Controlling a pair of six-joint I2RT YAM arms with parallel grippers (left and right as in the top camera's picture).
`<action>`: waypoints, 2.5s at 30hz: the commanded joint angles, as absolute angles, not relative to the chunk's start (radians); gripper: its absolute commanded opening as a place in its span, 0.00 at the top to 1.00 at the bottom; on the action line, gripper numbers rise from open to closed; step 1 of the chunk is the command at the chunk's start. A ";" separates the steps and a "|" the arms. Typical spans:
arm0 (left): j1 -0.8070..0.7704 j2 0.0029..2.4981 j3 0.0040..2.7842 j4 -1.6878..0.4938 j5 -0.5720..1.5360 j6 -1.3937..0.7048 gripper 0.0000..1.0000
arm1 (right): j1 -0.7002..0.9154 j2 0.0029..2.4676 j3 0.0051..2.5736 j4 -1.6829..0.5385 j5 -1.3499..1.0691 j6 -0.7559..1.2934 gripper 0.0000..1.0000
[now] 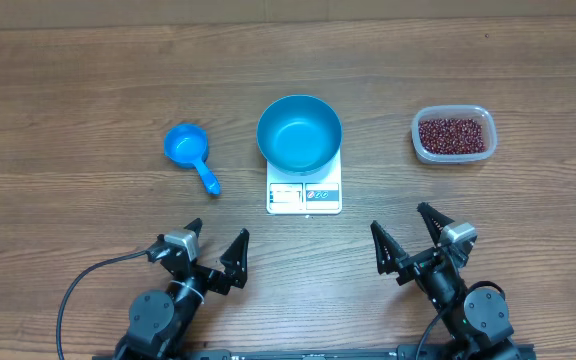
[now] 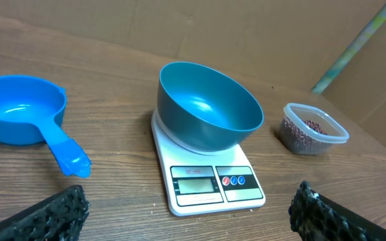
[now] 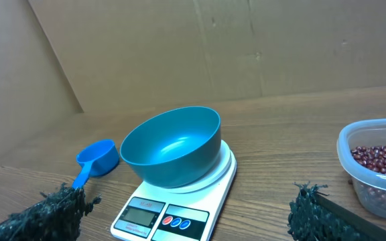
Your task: Scoop item into bowl and weigh 150g on scale
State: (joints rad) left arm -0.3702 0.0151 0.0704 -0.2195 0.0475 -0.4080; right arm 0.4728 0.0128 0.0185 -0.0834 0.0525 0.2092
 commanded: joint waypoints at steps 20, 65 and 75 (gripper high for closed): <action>-0.360 0.005 0.219 -0.771 0.236 -0.344 0.00 | 0.478 0.003 0.008 -0.078 0.059 0.209 0.00; -0.360 0.005 0.219 -0.771 0.236 -0.344 0.00 | 0.478 0.003 0.008 -0.078 0.059 0.209 0.00; -0.360 0.005 0.219 -0.771 0.149 -0.287 0.00 | 0.478 0.003 0.008 -0.078 0.059 0.209 0.00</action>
